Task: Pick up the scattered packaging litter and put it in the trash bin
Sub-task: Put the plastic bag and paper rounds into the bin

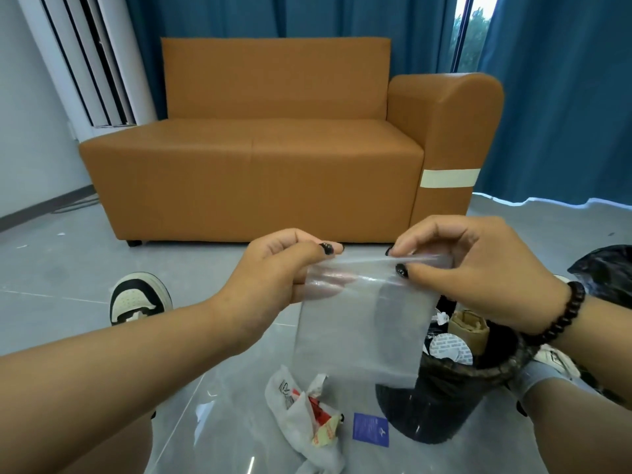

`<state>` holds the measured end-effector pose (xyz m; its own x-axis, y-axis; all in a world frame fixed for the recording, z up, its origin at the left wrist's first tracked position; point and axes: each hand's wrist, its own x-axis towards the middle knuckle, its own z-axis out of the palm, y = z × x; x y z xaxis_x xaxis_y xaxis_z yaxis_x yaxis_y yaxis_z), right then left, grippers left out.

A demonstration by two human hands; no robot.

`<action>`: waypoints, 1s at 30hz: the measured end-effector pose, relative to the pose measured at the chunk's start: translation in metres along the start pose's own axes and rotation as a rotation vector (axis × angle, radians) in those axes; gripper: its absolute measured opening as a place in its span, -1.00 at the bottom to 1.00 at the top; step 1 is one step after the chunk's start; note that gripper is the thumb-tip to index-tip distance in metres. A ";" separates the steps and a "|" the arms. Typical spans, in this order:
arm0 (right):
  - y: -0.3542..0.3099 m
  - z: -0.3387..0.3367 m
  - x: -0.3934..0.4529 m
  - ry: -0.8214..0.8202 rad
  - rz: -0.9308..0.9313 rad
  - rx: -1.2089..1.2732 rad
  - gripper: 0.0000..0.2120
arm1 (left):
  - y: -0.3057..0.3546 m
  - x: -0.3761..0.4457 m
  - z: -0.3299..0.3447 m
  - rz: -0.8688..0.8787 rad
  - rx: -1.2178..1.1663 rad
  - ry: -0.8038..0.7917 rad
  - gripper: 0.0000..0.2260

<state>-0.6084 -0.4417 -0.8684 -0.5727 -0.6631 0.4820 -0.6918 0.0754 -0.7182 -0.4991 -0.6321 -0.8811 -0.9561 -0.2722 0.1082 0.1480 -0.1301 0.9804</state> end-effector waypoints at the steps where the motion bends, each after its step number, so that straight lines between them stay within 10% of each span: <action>1: 0.001 0.000 0.000 0.002 -0.049 -0.046 -0.83 | -0.002 0.001 0.001 0.017 0.010 0.008 -0.87; 10: -0.002 0.001 -0.010 -0.067 0.290 0.322 -0.69 | -0.010 0.010 -0.004 0.097 0.031 0.065 -0.64; 30: 0.010 0.015 -0.011 -0.067 0.325 0.161 -0.79 | -0.024 0.003 -0.008 0.030 0.291 -0.054 -0.75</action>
<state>-0.6023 -0.4454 -0.8884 -0.7177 -0.6711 0.1856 -0.3973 0.1758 -0.9007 -0.5032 -0.6375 -0.9056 -0.9657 -0.2196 0.1387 0.1050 0.1584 0.9818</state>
